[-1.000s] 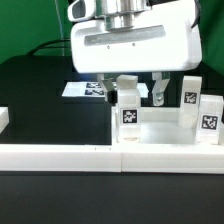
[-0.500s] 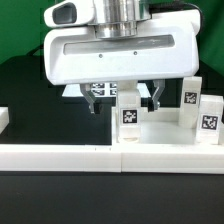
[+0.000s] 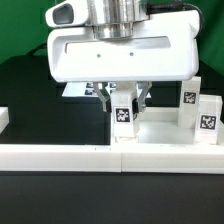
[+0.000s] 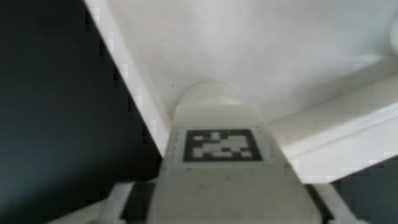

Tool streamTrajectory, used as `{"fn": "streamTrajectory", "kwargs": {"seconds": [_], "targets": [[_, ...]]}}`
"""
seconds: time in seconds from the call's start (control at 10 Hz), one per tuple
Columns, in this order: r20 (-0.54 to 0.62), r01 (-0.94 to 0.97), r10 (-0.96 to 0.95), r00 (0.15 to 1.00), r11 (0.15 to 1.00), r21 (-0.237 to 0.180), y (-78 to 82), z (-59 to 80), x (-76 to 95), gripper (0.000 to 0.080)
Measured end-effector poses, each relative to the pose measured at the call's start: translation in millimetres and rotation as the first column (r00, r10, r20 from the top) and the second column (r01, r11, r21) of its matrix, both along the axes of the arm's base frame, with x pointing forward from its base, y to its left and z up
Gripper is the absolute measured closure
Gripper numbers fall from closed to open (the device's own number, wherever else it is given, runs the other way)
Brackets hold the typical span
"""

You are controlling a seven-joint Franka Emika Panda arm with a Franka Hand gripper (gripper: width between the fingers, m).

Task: Assemble square table

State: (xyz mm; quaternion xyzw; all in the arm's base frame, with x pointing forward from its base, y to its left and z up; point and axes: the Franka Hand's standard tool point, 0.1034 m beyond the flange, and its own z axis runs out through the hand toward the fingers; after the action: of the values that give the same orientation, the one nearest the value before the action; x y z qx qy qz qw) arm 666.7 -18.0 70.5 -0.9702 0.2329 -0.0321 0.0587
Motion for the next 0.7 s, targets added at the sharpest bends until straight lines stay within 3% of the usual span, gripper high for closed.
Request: {"fn": "streamTrajectory", "kwargs": {"seconds": [0.1,0.2,0.3,0.5,0.6,0.7], "targets": [[-0.019,0.156,-0.155,0.988,0.988,0.007,2.6,0.2,1.7,0.0512],[-0.046,0.307,-0.308,0.95,0.952,-0.02,4.1,-0.5,2.5,0.0512],[-0.068,0.487,-0.487,0.871,0.873,-0.025,4.1,-1.8,2.7,0.0512],[-0.098,0.785,-0.784,0.613,0.618,-0.028,6.8,-1.7,3.0,0.0512],[-0.113,0.9,-0.896,0.43,0.435,-0.026,6.7,-2.0,3.0,0.0512],[-0.128,0.949,-0.943,0.308,0.313,-0.021,6.2,-1.8,2.7,0.0512]]}}
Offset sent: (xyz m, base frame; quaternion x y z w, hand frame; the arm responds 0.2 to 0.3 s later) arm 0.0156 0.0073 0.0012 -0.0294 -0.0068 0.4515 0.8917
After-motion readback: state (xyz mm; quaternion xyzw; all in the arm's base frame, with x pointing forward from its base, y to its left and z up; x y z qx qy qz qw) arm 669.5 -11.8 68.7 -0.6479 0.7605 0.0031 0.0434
